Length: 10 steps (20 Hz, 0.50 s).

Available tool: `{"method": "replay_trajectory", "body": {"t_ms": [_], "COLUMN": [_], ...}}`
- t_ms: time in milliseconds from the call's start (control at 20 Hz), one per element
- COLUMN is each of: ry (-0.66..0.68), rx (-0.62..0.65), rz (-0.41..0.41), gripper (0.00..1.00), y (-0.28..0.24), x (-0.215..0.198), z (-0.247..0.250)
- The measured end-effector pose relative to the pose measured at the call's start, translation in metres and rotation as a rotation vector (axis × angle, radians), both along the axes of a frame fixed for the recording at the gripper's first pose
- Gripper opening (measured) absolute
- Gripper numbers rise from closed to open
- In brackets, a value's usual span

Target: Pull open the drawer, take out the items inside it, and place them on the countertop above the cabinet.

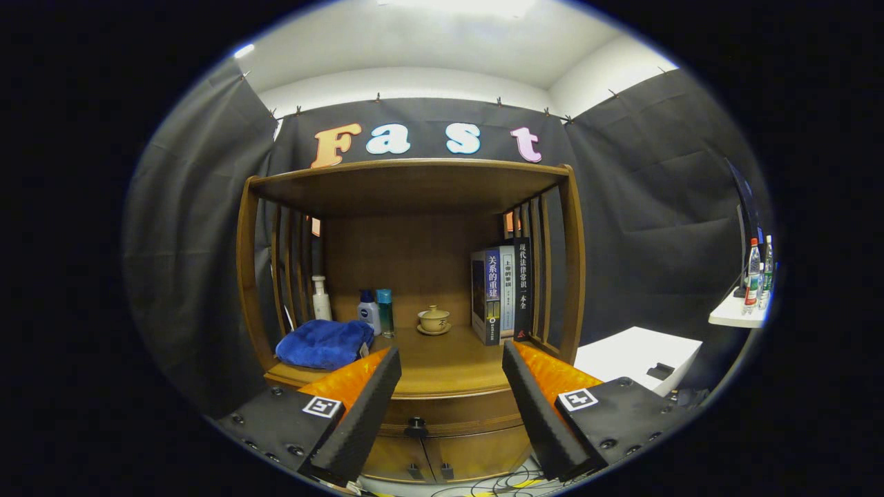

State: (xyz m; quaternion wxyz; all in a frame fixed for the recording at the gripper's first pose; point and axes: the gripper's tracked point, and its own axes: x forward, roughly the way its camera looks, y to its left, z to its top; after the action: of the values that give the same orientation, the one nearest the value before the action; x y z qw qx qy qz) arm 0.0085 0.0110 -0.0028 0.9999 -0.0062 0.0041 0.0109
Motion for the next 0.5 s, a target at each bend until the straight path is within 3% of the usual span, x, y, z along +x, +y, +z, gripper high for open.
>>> {"method": "replay_trajectory", "body": {"t_ms": [500], "ry": [0.000], "rx": [0.008], "rz": [-0.003], "gripper": [0.98], "y": [-0.0048], "x": [-0.0005], "z": [-0.0005]}}
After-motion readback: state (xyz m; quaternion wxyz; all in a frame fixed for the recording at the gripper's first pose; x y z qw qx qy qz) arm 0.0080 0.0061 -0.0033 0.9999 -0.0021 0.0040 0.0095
